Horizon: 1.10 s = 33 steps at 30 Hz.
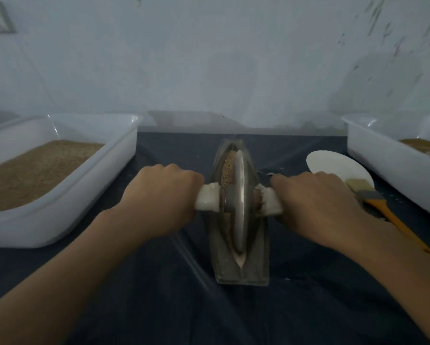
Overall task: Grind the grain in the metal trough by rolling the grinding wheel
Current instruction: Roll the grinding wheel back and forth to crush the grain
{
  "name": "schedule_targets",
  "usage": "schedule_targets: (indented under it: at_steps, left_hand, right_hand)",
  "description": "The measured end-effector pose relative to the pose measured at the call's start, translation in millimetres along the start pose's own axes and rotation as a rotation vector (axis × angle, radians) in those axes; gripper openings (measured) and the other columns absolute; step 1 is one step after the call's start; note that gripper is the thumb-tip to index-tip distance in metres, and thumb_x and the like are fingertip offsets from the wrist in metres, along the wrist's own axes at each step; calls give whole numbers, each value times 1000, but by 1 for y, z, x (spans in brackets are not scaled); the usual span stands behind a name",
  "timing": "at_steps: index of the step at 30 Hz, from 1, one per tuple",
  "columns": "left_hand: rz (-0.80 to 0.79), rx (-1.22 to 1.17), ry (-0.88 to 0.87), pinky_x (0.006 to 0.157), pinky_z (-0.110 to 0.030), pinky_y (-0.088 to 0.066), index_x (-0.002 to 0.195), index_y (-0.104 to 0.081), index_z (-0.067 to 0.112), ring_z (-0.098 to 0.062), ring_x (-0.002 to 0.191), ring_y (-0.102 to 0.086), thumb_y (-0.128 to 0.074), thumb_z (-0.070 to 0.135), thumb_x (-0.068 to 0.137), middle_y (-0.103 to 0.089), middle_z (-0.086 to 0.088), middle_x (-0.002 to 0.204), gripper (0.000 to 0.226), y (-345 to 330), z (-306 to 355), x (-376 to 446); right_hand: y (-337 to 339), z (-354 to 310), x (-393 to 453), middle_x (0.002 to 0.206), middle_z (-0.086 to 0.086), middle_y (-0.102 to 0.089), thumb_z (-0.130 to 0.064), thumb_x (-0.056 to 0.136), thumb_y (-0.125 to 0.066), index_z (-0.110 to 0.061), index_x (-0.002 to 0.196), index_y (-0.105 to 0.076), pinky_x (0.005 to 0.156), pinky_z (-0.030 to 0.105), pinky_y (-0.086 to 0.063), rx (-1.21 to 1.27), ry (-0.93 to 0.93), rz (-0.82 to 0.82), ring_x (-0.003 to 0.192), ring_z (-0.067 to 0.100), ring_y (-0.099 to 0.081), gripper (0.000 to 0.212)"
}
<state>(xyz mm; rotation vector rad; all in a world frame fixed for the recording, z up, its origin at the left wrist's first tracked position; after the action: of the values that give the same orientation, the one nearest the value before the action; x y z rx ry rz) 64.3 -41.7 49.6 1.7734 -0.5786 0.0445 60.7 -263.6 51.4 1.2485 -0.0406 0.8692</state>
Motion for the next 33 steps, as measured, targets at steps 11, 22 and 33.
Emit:
schedule_targets:
  at_steps: [11,22,33]
  left_hand:
    - [3,-32,116,58,-33,-35,90,-56,26,-28,74,-59,-61,34,79,-61,-1,84,15,-36,-10,58]
    - [96,47,-6,45,-26,-9,72,-30,34,-14,49,-27,-65,44,69,-24,11,55,37,-4,-1,-3]
    - [108,59,119,54,-33,-29,79,-38,27,-25,63,-52,-58,28,80,-58,2,77,20,-33,-7,59]
  right_hand:
    - [-52,22,64,79,3,-57,-34,82,-64,-22,82,-30,56,32,-29,3,-108,-123,61,22,-37,35]
    - [-3,-2,3,50,0,-49,-26,49,-87,-20,69,-41,48,22,0,-24,3,-23,37,26,-43,50]
    - [-58,24,62,90,4,-63,-34,83,-63,-23,86,-29,57,33,-28,23,-148,-157,73,28,-57,36]
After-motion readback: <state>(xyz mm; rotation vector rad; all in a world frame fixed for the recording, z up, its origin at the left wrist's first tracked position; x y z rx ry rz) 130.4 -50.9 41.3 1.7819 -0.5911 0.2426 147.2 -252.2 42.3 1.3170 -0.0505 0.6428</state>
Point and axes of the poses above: each hand's wrist, its own x-axis towards the middle knuckle, its own y-axis out of the back of the hand, z = x × y, the point moved 4 cm from there along x, towards the middle knuckle
